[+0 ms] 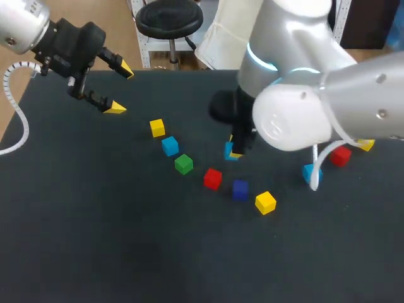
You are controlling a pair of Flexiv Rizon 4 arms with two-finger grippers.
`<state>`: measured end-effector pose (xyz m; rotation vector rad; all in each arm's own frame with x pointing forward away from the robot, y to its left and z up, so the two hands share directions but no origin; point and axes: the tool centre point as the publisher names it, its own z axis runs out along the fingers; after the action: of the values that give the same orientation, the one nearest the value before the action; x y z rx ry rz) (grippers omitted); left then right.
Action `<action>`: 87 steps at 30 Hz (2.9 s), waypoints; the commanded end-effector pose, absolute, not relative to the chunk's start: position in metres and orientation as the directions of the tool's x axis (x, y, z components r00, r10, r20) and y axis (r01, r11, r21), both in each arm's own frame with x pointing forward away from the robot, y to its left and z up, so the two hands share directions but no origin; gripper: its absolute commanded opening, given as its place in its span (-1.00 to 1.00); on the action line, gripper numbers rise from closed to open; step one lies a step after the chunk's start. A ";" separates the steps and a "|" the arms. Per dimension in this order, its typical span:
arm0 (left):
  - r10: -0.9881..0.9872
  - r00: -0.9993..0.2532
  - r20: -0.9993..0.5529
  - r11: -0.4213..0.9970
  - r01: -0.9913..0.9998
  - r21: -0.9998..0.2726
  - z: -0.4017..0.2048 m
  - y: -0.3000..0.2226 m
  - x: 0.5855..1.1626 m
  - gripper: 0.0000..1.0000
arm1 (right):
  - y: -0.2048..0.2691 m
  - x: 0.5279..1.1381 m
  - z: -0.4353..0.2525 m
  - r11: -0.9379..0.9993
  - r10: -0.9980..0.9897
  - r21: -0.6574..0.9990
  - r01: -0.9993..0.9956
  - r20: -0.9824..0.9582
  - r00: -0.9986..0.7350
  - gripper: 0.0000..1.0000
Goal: Place the blue cubes, place green cubes on the blue cubes, place the yellow cubes on the green cubes, then place the red cubes on the yellow cubes, and place purple cube on the red cubes.
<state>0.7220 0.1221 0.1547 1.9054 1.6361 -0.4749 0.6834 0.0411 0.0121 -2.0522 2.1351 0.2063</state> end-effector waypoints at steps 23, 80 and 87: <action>0.771 0.188 -0.608 -0.083 0.977 0.197 0.154 0.123 0.722 1.00 | 0.052 0.701 -0.001 0.012 -0.991 0.029 -1.000 -0.133 -0.015 -1.00; 0.771 0.188 -0.608 -0.083 0.977 0.197 0.154 0.123 0.722 1.00 | 0.022 0.699 0.021 0.016 -0.989 -0.001 -1.000 -0.150 -0.016 1.00; 0.771 0.188 -0.608 -0.083 0.977 0.197 0.154 0.123 0.722 1.00 | -0.025 0.684 0.042 -0.079 -0.975 0.043 -0.996 -0.213 0.068 1.00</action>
<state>0.7220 0.1222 0.1547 1.9054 1.6362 -0.4749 0.6950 0.0035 0.0298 -2.2357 2.1092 0.2162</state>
